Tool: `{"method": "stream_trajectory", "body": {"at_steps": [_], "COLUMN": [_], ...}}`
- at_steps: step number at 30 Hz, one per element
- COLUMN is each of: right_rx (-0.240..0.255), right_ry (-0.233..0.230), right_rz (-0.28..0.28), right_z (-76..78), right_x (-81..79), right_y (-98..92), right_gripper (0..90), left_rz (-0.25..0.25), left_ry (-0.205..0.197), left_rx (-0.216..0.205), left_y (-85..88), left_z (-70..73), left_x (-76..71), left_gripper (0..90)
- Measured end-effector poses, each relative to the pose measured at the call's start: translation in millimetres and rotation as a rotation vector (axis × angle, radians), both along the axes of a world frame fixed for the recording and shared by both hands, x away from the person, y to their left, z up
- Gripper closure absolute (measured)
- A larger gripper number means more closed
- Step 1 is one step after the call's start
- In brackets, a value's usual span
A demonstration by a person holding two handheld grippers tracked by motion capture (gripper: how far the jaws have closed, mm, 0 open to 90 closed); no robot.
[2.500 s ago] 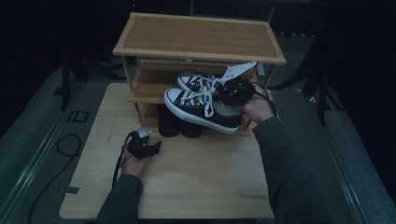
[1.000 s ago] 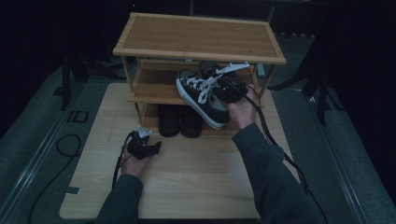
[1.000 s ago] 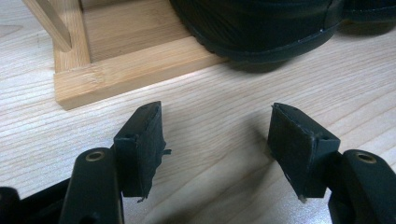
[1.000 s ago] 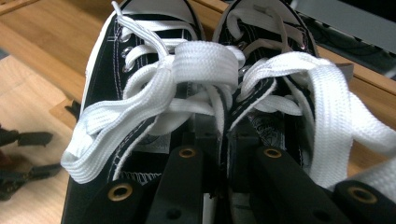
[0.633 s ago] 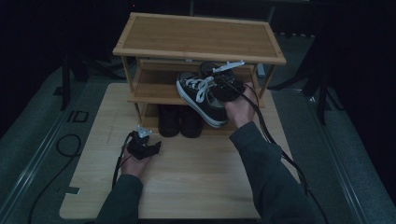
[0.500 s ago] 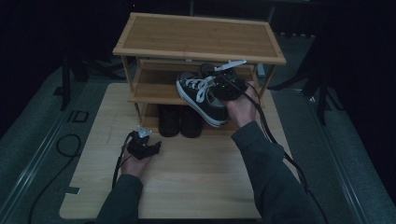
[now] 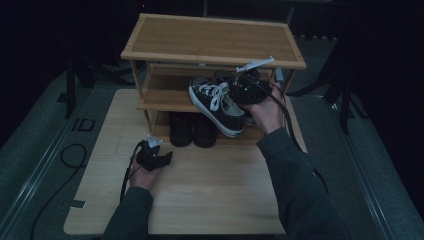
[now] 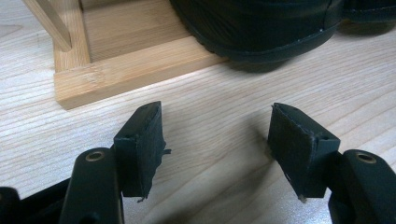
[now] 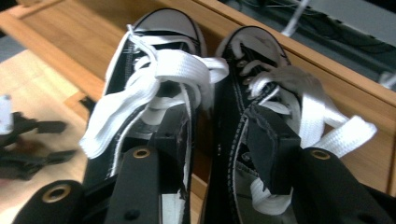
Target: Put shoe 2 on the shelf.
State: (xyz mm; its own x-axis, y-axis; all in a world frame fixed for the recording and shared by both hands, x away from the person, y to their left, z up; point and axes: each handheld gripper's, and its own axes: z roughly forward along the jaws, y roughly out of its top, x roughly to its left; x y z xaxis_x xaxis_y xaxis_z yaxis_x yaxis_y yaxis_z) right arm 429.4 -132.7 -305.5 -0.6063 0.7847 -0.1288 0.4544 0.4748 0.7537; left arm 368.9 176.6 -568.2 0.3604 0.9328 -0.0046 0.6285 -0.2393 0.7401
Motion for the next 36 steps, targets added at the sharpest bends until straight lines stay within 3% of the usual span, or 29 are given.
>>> {"method": "stream_trajectory", "body": {"at_steps": [5, 13, 28, 36], "right_rx": [0.022, -0.001, 0.002, 0.014], "right_ry": [0.007, -0.005, -0.036, -0.056], "right_rz": [0.022, 0.048, 0.102, 0.179], "right_z": [4.7, 1.5, 1.5, 6.4], "right_x": [-0.4, -1.6, -4.9, -7.6], "right_y": [-5.1, -6.1, -16.3, -22.3], "right_gripper": [61.2, 62.0, 64.1, 66.7], "left_rz": [0.0, 0.0, 0.0, 0.001], "left_ry": [0.0, 0.0, 0.0, -0.001], "left_rx": [0.0, 0.0, 0.001, 0.0], "left_y": [0.0, 0.0, -0.6, -0.9], "left_z": [0.0, 0.0, 0.1, 0.1], "left_x": [-0.1, -0.1, 1.0, 1.4], "left_gripper": [36.0, 36.0, 36.2, 36.2]}}
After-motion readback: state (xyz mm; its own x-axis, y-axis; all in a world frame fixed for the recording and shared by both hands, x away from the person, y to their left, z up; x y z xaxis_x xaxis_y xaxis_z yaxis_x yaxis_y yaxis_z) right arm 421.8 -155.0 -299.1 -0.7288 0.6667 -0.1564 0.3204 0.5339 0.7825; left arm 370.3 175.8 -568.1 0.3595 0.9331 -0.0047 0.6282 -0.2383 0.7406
